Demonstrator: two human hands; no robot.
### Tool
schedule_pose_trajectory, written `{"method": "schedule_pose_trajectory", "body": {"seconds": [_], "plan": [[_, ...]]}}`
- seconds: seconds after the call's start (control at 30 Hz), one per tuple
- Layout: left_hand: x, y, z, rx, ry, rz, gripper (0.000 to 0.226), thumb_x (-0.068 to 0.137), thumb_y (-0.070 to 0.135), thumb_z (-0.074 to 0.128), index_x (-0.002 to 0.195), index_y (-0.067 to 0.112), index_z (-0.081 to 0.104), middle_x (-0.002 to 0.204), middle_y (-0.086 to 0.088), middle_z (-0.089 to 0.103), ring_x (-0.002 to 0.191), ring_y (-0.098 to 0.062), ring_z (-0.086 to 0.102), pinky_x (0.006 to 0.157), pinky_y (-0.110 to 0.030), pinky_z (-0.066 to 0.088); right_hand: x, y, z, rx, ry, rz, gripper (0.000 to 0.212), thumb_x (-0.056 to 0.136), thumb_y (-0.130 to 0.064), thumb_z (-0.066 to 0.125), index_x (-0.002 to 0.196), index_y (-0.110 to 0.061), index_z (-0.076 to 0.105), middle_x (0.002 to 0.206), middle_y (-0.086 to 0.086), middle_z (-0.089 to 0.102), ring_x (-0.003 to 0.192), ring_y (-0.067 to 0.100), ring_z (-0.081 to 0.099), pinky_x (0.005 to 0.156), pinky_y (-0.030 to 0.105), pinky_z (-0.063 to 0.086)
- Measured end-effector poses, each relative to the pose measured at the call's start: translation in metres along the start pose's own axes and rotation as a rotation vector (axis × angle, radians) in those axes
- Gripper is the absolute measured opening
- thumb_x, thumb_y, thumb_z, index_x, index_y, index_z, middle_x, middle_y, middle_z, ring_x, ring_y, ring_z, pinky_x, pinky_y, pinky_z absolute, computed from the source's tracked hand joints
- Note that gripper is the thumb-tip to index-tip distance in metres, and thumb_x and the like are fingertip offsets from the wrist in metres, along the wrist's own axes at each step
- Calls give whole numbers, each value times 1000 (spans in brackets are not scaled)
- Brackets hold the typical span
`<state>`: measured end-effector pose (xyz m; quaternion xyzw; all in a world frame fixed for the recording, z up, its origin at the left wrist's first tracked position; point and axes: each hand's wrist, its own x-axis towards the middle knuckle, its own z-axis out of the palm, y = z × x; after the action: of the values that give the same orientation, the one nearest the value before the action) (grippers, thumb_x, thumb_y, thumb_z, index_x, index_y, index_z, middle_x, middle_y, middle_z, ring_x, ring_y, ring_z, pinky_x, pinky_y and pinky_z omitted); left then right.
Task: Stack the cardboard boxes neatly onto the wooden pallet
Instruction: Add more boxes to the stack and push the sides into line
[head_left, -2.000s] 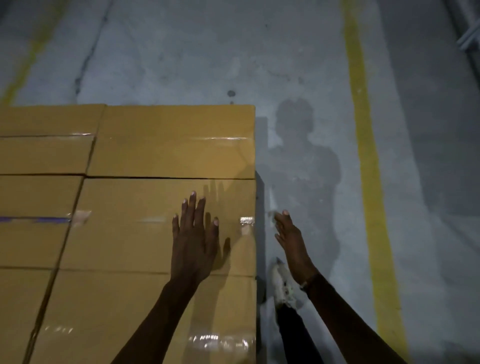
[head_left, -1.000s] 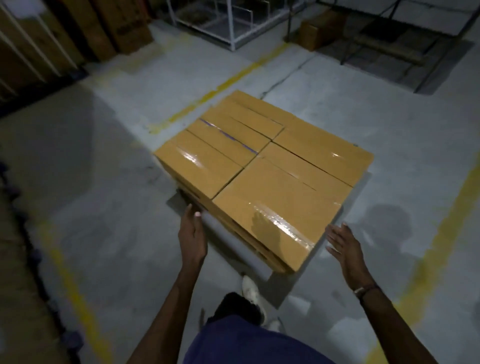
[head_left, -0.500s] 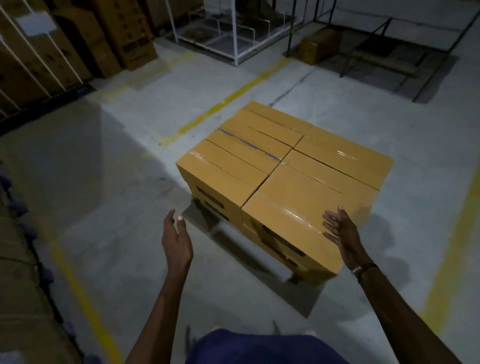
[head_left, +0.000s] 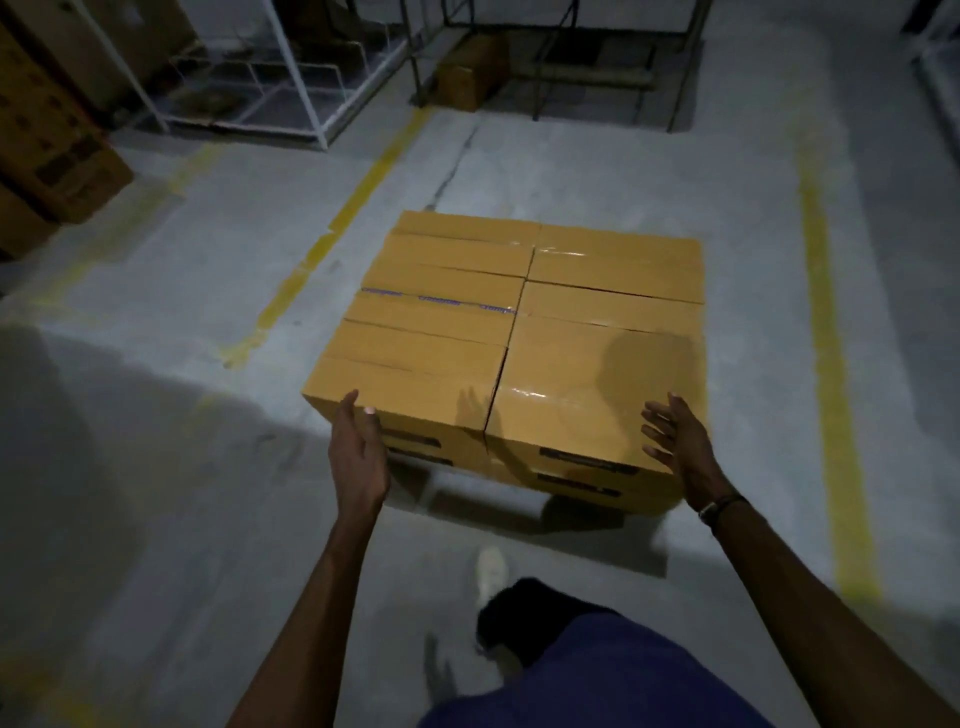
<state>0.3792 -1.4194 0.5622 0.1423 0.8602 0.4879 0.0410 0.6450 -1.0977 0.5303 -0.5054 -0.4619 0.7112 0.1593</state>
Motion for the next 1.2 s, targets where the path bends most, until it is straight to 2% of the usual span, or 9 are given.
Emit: {"method": "schedule_pose_trajectory", "body": {"seconds": [0.1, 0.27, 0.37, 0.47, 0.73, 0.87, 1.0, 1.07, 1.2], "plan": [[60, 8, 18, 26, -117, 91, 53, 112, 45, 35, 156, 16, 42, 158, -9, 47, 143, -26, 44, 116, -40, 37, 14, 4, 18, 64, 82, -12, 63, 107, -57, 41, 148, -11, 55, 154, 10, 54, 142, 29, 50, 118, 51, 40], [153, 20, 42, 104, -261, 245, 52, 113, 40, 37, 157, 12, 41, 159, -11, 46, 144, -26, 44, 117, -41, 36, 40, 7, 58, 169, 183, -32, 68, 106, -60, 40, 155, -13, 48, 159, 8, 48, 145, 29, 46, 119, 50, 38], [190, 21, 52, 138, -383, 347, 52, 112, 40, 39, 157, 13, 40, 161, -8, 44, 146, -23, 41, 118, -35, 32, 53, 6, 79, 264, 257, -46, 61, 110, -51, 41, 163, -21, 36, 160, 6, 47, 147, 31, 44, 120, 53, 37], [229, 22, 73, 181, -527, 434, 52, 112, 40, 39, 157, 13, 40, 162, -7, 43, 147, -22, 40, 117, -31, 28, 57, 10, 95, 340, 368, -22, 57, 109, -50, 44, 156, -18, 44, 158, 6, 50, 145, 31, 46, 119, 54, 38], [295, 37, 175, 266, -978, 774, 62, 108, 51, 33, 154, 11, 43, 160, -13, 45, 148, -28, 41, 120, -48, 36, 42, 29, 136, 567, 609, 36, 58, 111, -47, 39, 157, -12, 45, 164, 8, 41, 150, 31, 40, 120, 52, 34], [305, 31, 237, 315, -1201, 959, 58, 109, 50, 34, 152, 13, 45, 159, -13, 46, 147, -29, 43, 117, -43, 36, 36, 45, 169, 674, 780, 5, 62, 109, -50, 40, 160, -14, 40, 163, 5, 41, 150, 29, 40, 114, 46, 36], [300, 10, 281, 381, -1418, 1081, 67, 105, 57, 30, 153, 11, 46, 162, -14, 41, 149, -31, 40, 120, -49, 36, 29, 78, 205, 779, 956, 16, 40, 106, -56, 45, 130, -28, 59, 151, 5, 54, 133, 24, 54, 115, 47, 41], [299, -4, 302, 439, -1487, 1154, 67, 105, 56, 29, 154, 14, 44, 166, -11, 36, 150, -30, 38, 121, -50, 34, 32, 99, 219, 803, 1006, 1, 45, 106, -57, 42, 140, -28, 54, 147, 1, 54, 128, 20, 53, 112, 45, 43], [292, -36, 344, 471, -1580, 1240, 56, 109, 49, 33, 155, 19, 43, 168, -6, 31, 151, -27, 35, 121, -55, 32, 57, 155, 240, 874, 1089, 22, 71, 104, -62, 42, 164, -24, 33, 166, 0, 38, 146, 26, 44, 113, 46, 40]]}}
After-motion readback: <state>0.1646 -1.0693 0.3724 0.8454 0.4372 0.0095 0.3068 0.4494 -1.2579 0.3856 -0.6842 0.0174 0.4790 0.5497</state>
